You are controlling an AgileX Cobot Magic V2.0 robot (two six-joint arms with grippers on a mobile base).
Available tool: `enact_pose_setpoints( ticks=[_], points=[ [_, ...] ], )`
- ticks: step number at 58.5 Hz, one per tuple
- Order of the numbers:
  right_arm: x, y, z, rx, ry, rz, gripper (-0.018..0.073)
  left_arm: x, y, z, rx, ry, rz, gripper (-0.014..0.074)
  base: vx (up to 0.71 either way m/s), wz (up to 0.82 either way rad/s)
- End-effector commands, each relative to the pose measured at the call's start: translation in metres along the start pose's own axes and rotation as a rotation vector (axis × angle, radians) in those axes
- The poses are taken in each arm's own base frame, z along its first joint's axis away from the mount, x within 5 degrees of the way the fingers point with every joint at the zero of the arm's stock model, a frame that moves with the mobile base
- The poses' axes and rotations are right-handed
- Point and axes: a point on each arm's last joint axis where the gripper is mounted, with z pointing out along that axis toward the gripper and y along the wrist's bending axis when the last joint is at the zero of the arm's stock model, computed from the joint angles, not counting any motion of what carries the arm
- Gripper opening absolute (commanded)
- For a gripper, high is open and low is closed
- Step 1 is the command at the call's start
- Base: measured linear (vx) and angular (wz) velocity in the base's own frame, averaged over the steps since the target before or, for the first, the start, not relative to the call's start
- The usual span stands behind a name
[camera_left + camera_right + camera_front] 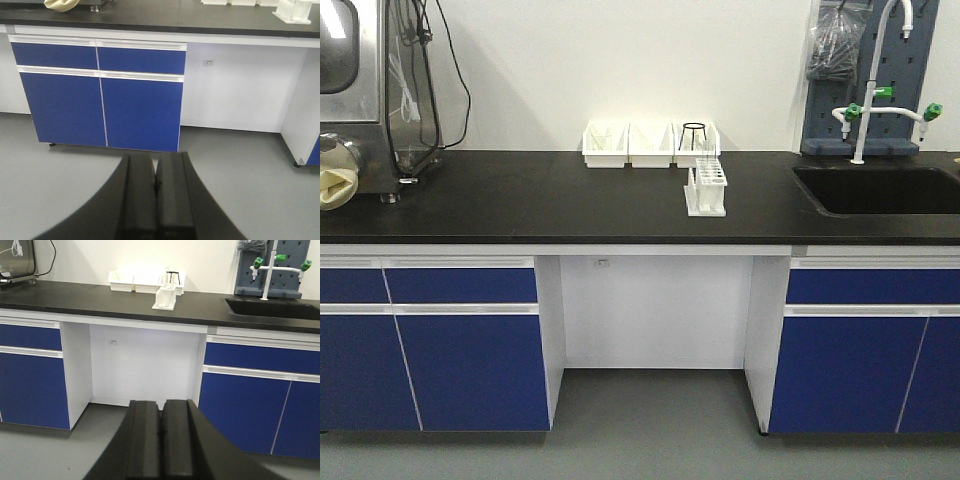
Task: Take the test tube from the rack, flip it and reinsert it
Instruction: 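Drive the base toward the white test-tube rack on the bench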
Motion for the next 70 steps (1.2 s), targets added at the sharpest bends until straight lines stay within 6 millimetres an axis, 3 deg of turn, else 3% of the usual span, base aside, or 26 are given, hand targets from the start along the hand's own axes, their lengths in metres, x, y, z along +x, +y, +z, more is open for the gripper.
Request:
enact_pose_setpoints(
  ticks=[1,70],
  points=[
    [-0.0082,0.0002,-0.0011,0.0,-0.097,-0.02,-0.0008,-0.0082,-0.0018,-0.0011,0.023,-0.095,-0.003,-0.0006,0.11,0.07],
    [-0.0082,0.0002,-0.0011,0.0,-0.097,-0.02,-0.0008,-0.0082,-0.0018,-0.0011,0.023,-0.095,-0.003,-0.0006,0.06,-0.06]
  ],
)
